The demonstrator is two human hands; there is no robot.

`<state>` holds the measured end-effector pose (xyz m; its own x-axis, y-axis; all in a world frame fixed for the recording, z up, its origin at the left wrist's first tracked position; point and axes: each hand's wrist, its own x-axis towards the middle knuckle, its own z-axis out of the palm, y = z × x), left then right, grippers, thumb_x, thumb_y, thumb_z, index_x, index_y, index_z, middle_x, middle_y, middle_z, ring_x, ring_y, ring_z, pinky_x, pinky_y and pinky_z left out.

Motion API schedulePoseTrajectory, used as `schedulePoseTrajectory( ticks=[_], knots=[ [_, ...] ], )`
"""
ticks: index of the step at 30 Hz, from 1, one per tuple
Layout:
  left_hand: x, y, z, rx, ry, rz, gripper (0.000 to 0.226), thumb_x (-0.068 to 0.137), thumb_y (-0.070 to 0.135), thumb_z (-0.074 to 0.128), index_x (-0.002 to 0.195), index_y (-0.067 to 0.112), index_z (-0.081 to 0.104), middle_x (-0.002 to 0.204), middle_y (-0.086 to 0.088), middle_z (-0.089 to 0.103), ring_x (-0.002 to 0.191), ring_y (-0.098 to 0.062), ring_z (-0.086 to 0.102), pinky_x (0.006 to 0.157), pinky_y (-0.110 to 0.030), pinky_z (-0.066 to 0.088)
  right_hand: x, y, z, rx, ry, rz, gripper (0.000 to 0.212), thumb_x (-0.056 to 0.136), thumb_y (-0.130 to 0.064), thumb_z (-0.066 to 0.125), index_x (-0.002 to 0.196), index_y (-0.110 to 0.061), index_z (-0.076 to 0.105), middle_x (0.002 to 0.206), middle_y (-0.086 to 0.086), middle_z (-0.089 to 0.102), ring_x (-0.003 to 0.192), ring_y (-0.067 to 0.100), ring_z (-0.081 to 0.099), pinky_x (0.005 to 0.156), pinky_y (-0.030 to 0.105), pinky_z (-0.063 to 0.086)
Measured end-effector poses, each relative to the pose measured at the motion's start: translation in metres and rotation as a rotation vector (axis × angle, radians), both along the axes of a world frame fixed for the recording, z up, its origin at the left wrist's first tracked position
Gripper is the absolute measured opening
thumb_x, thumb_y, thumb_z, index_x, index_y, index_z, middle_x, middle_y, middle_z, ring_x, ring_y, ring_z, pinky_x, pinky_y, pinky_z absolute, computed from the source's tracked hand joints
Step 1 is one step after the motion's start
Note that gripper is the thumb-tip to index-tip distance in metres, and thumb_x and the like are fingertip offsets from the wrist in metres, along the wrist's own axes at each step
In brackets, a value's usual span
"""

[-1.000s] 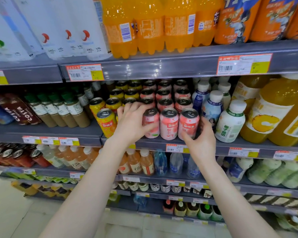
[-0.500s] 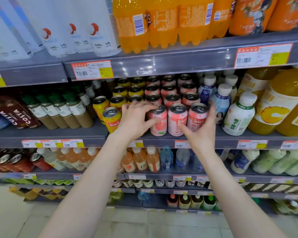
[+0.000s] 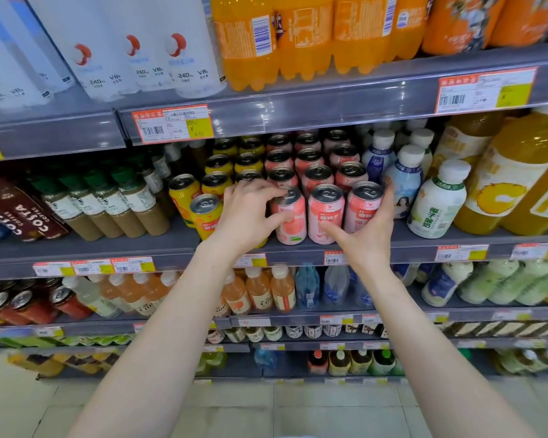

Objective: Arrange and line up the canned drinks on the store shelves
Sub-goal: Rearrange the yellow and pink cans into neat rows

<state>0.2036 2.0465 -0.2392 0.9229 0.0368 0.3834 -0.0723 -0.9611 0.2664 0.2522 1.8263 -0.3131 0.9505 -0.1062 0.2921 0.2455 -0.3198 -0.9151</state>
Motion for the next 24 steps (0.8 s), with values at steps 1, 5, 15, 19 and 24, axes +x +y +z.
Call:
schedulePoseTrajectory(
  ticks=[1, 5, 15, 19, 24],
  knots=[
    [0.000, 0.000, 0.000, 0.008, 0.000, 0.003, 0.048, 0.088, 0.053, 0.073, 0.131, 0.032, 0.068, 0.134, 0.005, 0.064, 0.125, -0.025, 0.050, 0.103, -0.042, 0.028, 0.000, 0.000, 0.000, 0.001, 0.004, 0.005, 0.139, 0.057, -0.046, 0.095, 0.160, -0.030, 0.004, 0.164, -0.008, 0.022, 0.150, 0.014, 0.024, 0.122, 0.043, 0.029],
    [0.000, 0.001, 0.000, -0.001, 0.000, 0.023, 0.048, 0.088, 0.053, 0.073, 0.131, 0.032, 0.068, 0.133, 0.006, 0.064, 0.125, -0.025, 0.050, 0.103, -0.042, 0.029, 0.000, -0.006, -0.002, 0.046, 0.035, 0.077, 0.135, 0.059, -0.043, 0.096, 0.159, -0.034, 0.006, 0.163, -0.010, 0.025, 0.148, 0.007, 0.028, 0.121, 0.039, 0.030],
    [0.009, -0.038, 0.002, 0.066, 0.000, -0.030, 0.076, 0.076, 0.072, 0.071, 0.141, 0.036, 0.056, 0.141, 0.005, 0.058, 0.128, -0.026, 0.045, 0.103, -0.042, 0.029, 0.011, -0.034, -0.010, 0.008, 0.138, 0.145, 0.070, 0.081, -0.018, 0.079, 0.140, -0.035, 0.046, 0.128, -0.014, 0.062, 0.117, 0.005, 0.061, 0.108, 0.040, 0.048],
    [0.022, -0.061, 0.004, 0.136, 0.028, -0.051, 0.070, 0.078, 0.074, 0.066, 0.139, 0.040, 0.055, 0.133, 0.005, 0.066, 0.123, -0.027, 0.045, 0.098, -0.043, 0.025, 0.009, -0.033, -0.011, 0.001, 0.123, 0.141, 0.070, 0.082, -0.014, 0.078, 0.141, -0.034, 0.045, 0.126, -0.015, 0.060, 0.118, 0.007, 0.060, 0.108, 0.040, 0.048],
    [0.029, -0.056, 0.008, 0.135, 0.054, -0.055, 0.058, 0.082, 0.070, 0.066, 0.133, 0.042, 0.061, 0.131, 0.008, 0.066, 0.129, -0.024, 0.042, 0.102, -0.043, 0.016, 0.008, -0.032, -0.011, -0.013, 0.126, 0.141, 0.070, 0.082, -0.018, 0.079, 0.141, -0.034, 0.046, 0.127, -0.014, 0.062, 0.118, 0.008, 0.061, 0.107, 0.039, 0.048]
  ],
)
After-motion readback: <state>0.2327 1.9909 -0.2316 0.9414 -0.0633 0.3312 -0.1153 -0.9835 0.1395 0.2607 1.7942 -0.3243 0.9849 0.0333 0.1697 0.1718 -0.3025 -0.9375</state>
